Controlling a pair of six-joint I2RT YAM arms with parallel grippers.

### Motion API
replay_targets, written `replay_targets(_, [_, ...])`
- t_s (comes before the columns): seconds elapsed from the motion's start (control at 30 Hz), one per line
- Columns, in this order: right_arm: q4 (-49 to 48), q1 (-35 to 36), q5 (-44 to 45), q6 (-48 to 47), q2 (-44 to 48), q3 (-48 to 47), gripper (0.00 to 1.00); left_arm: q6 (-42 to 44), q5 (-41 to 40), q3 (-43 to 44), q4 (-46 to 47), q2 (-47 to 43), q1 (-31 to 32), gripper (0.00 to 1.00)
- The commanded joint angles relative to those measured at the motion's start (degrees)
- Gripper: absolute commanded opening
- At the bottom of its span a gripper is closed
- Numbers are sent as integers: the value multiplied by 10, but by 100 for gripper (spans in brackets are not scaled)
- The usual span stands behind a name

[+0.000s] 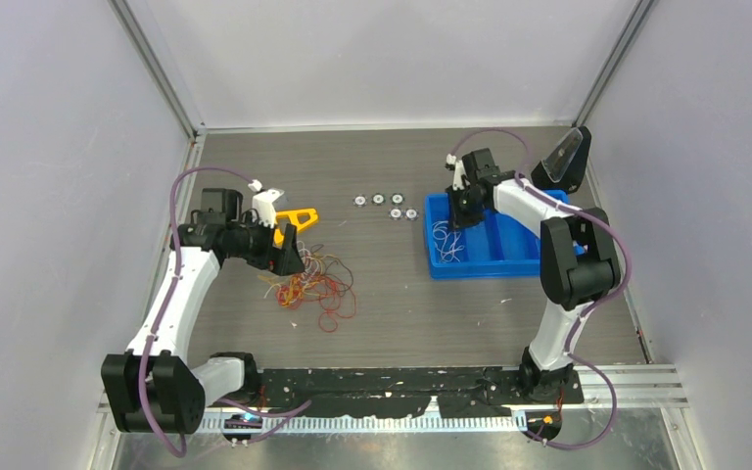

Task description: Untangle the cables

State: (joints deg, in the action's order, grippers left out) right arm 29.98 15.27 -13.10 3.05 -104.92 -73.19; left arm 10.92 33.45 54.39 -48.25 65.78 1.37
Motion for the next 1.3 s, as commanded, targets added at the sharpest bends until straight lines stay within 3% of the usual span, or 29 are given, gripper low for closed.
replay_targets(0.0, [-30, 14, 74, -34, -1, 1, 5, -4, 3, 13, 15, -11, -2, 90])
replay_targets(0.1, [-33, 29, 64, -52, -12, -8, 7, -5, 1, 14, 17, -6, -2, 90])
replay_targets(0.33, [1, 43, 50, -58, 61, -40, 38, -4, -3, 14, 17, -11, -1, 92])
replay_targets(0.67, [46, 43, 77, -98, 124, -43, 64, -11, 3, 9, 27, -13, -2, 92])
replay_targets(0.87, [120, 26, 50, -135, 150, -52, 63, -8, 3, 12, 23, -18, -1, 92])
replay_targets(0.97, [133, 4, 53, -171, 155, -29, 56, -7, 5, 9, 21, -20, -1, 92])
replay_targets(1.27, [151, 6, -1, -344, 114, -51, 49, -1, 8, 6, 21, -16, -1, 92])
